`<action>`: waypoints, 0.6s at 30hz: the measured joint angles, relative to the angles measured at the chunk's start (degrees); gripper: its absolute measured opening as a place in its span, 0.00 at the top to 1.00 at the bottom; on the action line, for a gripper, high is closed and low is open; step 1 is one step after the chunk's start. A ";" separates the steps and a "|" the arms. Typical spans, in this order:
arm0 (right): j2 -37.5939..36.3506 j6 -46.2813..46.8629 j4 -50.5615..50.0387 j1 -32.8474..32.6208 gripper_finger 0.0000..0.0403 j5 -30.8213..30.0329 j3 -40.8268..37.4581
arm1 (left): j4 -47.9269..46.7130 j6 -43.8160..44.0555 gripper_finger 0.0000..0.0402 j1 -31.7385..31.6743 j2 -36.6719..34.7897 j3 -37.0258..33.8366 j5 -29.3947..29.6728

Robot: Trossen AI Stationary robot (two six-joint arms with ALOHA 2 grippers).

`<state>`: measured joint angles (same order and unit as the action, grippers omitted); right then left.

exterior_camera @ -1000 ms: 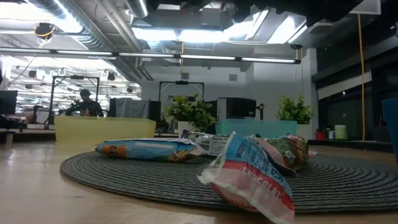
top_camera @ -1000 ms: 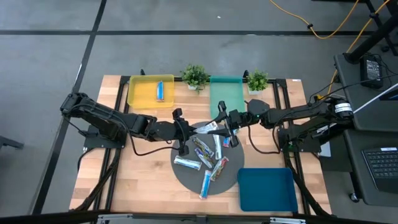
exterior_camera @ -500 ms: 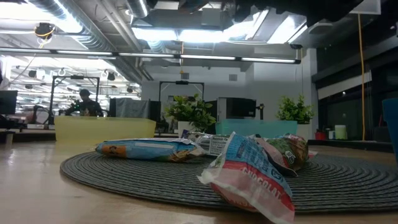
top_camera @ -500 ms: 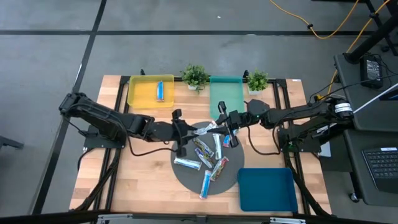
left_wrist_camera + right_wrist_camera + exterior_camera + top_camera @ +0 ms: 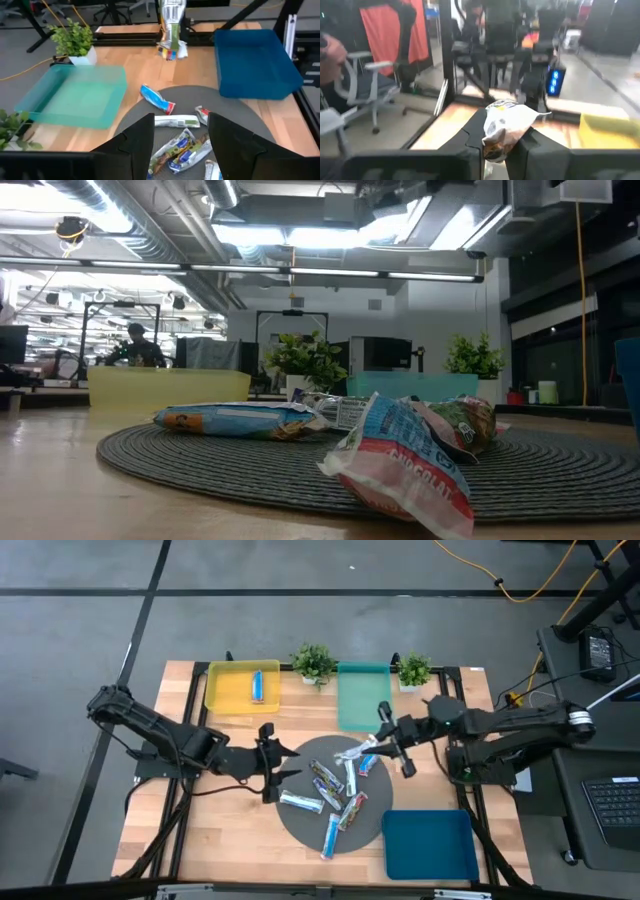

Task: Pick and place Granola Bars by type
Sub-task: Put the yellow granola bar into the blue bin

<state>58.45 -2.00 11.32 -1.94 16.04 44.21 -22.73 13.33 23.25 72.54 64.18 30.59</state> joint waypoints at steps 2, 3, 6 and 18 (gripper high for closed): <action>-2.68 0.04 -5.09 -1.12 0.88 -2.71 0.00 | -0.41 0.04 0.57 0.13 0.62 0.00 0.03; -4.07 0.14 -7.61 -1.71 0.88 -4.11 0.00 | -0.34 0.11 0.58 0.10 0.87 0.00 0.09; -7.50 0.40 -13.09 -3.31 0.88 -7.17 0.00 | -0.26 0.51 0.59 0.06 1.34 0.00 0.36; -15.65 11.23 -31.04 -10.94 0.87 -8.63 0.00 | -1.34 1.88 0.60 -0.09 2.00 0.00 0.42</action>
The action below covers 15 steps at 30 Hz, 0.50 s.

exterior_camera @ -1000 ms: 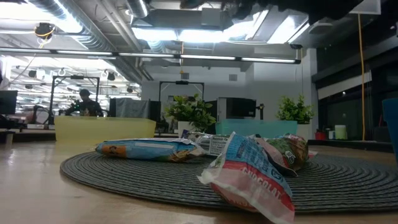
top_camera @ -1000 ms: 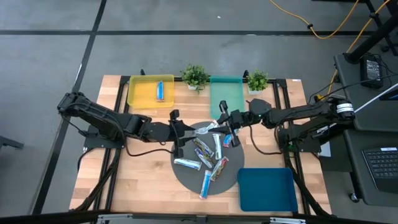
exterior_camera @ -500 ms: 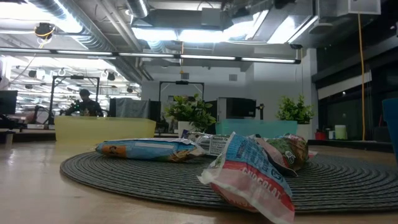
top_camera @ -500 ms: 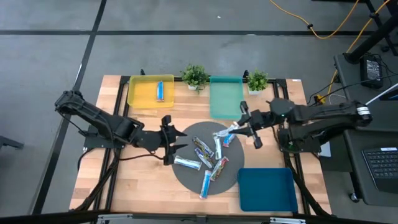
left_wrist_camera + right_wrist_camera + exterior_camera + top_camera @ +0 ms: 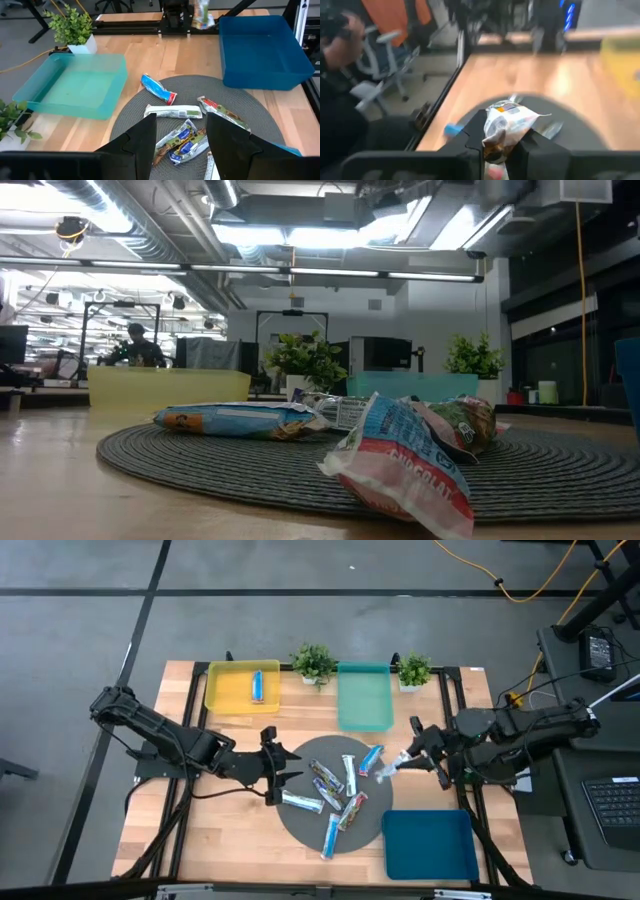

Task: Pick and place Granola Bars by type
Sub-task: Put the yellow granola bar into the blue bin

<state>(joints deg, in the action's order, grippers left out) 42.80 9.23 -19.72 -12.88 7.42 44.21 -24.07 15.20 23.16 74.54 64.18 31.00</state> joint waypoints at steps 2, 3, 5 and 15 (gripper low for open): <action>-0.07 2.83 -3.21 -2.21 0.87 -0.07 0.00 | -0.28 0.60 0.60 0.00 0.00 0.00 0.02; -0.02 4.11 -4.37 -3.51 0.87 -0.30 0.00 | -0.42 0.93 0.61 0.00 0.00 0.00 0.00; 0.30 6.11 -5.81 -6.26 0.87 -1.82 0.00 | -0.62 2.10 0.61 0.00 0.30 0.00 -0.04; 0.98 12.14 -6.52 -20.48 0.88 -8.59 1.05 | -3.20 6.45 0.63 1.05 0.39 -0.04 -0.03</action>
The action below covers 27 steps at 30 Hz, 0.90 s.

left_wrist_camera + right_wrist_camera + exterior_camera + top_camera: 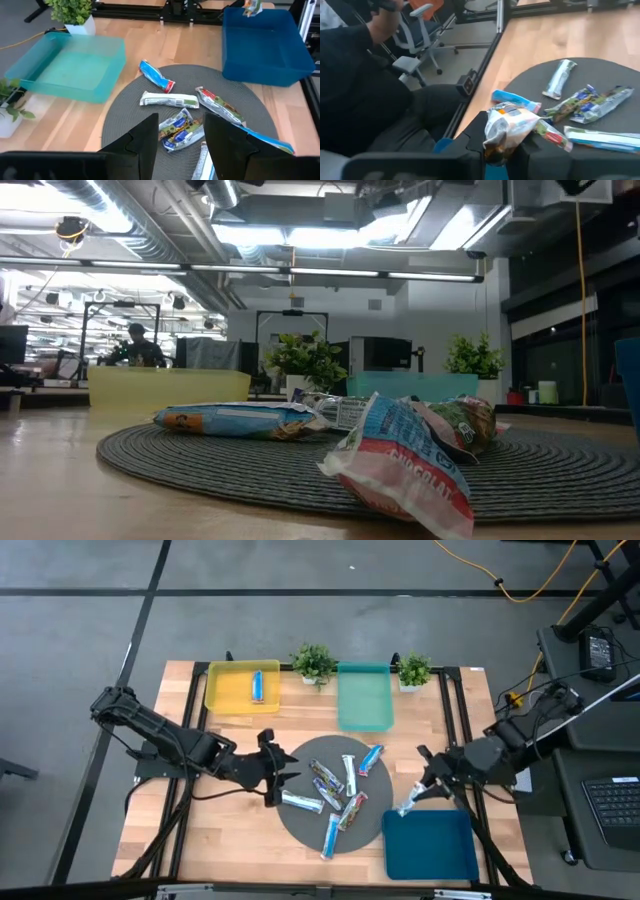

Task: Pick and place Granola Bars by type
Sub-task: Put the yellow granola bar into the blue bin

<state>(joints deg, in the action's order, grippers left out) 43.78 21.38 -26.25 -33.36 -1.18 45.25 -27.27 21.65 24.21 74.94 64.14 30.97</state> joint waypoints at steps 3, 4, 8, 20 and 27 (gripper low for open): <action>1.21 0.60 -0.86 -4.89 0.89 -4.21 1.13 | 0.00 0.54 0.63 0.60 0.00 0.00 0.00; 1.92 0.54 -1.38 -6.56 0.89 -5.43 1.24 | 0.00 0.72 0.63 0.84 0.00 0.00 0.08; 6.38 1.40 -1.55 -11.69 0.89 -7.91 1.27 | 0.00 1.33 0.63 2.03 0.00 0.00 1.08; 22.37 15.42 -2.40 -17.26 0.90 -11.64 1.27 | -0.01 1.80 0.63 3.62 0.00 0.00 3.63; 24.95 25.19 -10.62 -17.53 0.90 -12.84 1.27 | -0.02 1.25 0.63 3.62 -0.02 0.00 3.79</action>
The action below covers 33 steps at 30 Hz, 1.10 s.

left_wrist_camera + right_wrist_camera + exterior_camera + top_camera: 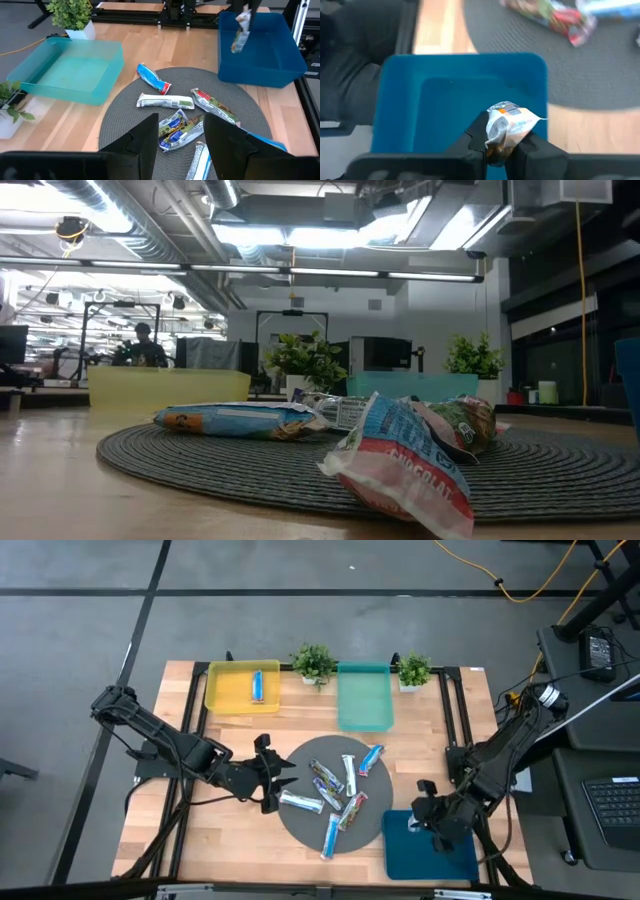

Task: Pick and place Granola Bars by type
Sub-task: Put the yellow granola bar into the blue bin

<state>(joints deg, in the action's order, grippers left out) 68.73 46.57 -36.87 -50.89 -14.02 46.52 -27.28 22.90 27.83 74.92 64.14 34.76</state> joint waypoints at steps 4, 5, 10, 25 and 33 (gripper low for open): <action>0.02 4.64 -2.78 0.00 0.90 0.06 0.00 | -0.01 -0.18 0.63 0.00 -0.01 0.00 0.00; 0.02 5.37 -3.34 0.00 0.90 0.06 0.00 | -0.01 -0.45 0.63 0.00 -0.01 0.00 0.00; 0.02 8.34 -6.75 0.00 0.90 0.11 0.00 | -0.03 -0.69 0.63 -0.02 -0.03 0.00 0.00; 6.66 10.14 -7.69 0.09 0.88 2.36 0.00 | -0.03 -0.57 0.63 -0.02 -0.03 0.00 -0.01; 10.52 4.15 -0.30 1.72 0.87 2.69 0.00 | -0.03 -0.62 0.63 -0.02 -0.03 0.00 -0.01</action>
<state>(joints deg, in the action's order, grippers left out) 79.25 50.72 -37.17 -49.17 -11.33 46.52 -27.31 22.28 27.81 74.89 64.14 34.75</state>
